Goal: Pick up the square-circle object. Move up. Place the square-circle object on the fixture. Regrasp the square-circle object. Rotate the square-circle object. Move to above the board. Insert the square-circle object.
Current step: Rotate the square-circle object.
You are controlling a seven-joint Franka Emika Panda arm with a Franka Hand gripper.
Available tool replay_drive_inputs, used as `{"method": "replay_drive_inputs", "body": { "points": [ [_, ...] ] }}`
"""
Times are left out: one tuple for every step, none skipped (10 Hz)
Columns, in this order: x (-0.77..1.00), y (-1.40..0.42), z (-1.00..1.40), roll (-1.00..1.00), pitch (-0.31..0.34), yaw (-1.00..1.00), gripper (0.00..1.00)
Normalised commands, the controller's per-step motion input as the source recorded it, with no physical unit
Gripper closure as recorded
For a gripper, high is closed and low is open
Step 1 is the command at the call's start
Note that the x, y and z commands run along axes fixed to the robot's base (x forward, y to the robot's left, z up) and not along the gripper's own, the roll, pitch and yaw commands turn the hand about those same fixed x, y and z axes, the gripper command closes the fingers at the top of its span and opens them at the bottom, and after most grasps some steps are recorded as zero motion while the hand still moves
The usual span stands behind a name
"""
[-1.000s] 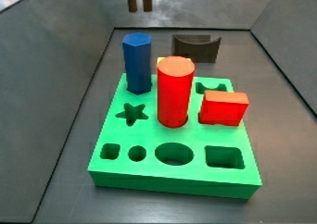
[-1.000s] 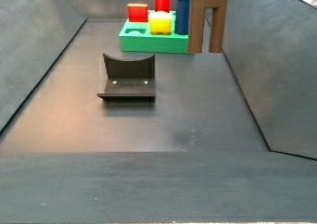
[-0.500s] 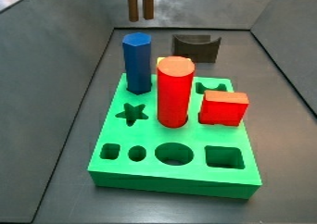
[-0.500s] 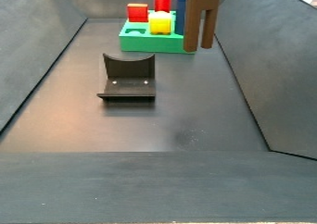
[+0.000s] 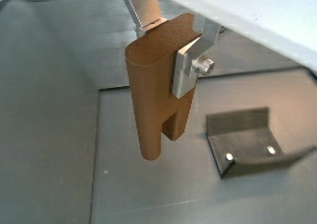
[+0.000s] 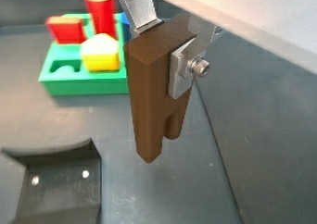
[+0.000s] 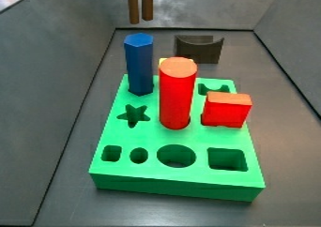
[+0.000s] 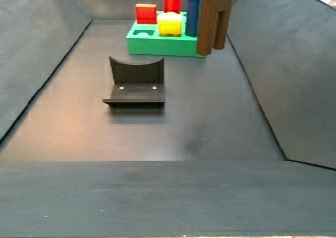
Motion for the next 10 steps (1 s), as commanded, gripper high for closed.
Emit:
{"method": "replay_drive_inputs", "body": {
  "points": [
    [-0.04,0.01,0.02,-0.03,-0.017,1.0,1.0],
    [-0.03,0.0,0.02,-0.04,-0.02,1.0,1.0],
    [-0.02,0.0,0.02,-0.05,-0.024,1.0,1.0],
    [-0.02,0.0,0.02,-0.05,-0.029,1.0,1.0],
    [-0.02,0.0,0.02,-0.07,-0.035,1.0,1.0],
    [-0.02,0.0,0.02,-0.08,-0.041,0.91,1.0],
    [-0.02,0.0,0.02,-0.08,-0.04,0.58,1.0],
    [-0.02,0.0,0.02,-0.08,-0.039,0.31,1.0],
    [-0.02,0.0,0.02,-0.07,-0.039,0.23,1.0],
    [0.0,0.0,0.0,-0.05,-0.026,1.0,1.0]
  ]
}}
